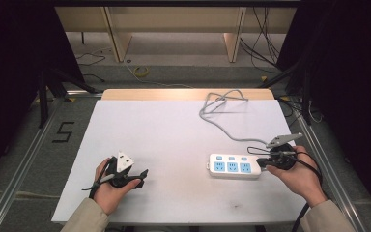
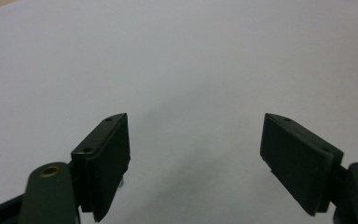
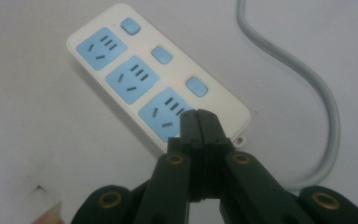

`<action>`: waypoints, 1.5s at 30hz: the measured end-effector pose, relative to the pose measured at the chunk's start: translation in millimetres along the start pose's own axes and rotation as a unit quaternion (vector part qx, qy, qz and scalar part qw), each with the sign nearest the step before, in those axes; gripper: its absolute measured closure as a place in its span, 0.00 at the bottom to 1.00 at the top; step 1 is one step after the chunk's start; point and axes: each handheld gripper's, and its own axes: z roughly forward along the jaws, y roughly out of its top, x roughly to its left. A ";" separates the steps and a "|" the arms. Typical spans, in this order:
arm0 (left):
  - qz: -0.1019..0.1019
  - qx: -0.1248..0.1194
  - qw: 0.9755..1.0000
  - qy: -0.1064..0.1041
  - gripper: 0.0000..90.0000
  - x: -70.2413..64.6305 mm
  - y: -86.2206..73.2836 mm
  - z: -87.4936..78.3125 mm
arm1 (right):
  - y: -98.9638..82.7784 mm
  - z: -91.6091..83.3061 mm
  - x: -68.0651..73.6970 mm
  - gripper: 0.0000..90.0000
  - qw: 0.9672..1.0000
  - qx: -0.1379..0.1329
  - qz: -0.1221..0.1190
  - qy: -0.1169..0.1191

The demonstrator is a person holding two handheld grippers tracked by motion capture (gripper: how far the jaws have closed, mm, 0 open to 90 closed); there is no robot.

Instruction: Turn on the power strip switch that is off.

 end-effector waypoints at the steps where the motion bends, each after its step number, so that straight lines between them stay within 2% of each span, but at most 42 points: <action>1: 0.000 0.000 1.000 0.000 0.27 0.0 0.0 -0.1 | 0.7 0.3 -0.1 1.00 1.000 0.000 -0.001 0.001; 18: 0.001 -0.001 1.000 0.000 0.27 -0.1 0.3 -0.1 | 15.1 2.5 1.4 1.00 1.000 0.020 -0.003 0.008; 45: 0.002 -0.003 1.000 -0.001 0.27 -0.6 0.8 -0.5 | 33.1 6.5 8.9 1.00 0.999 0.031 -0.014 0.013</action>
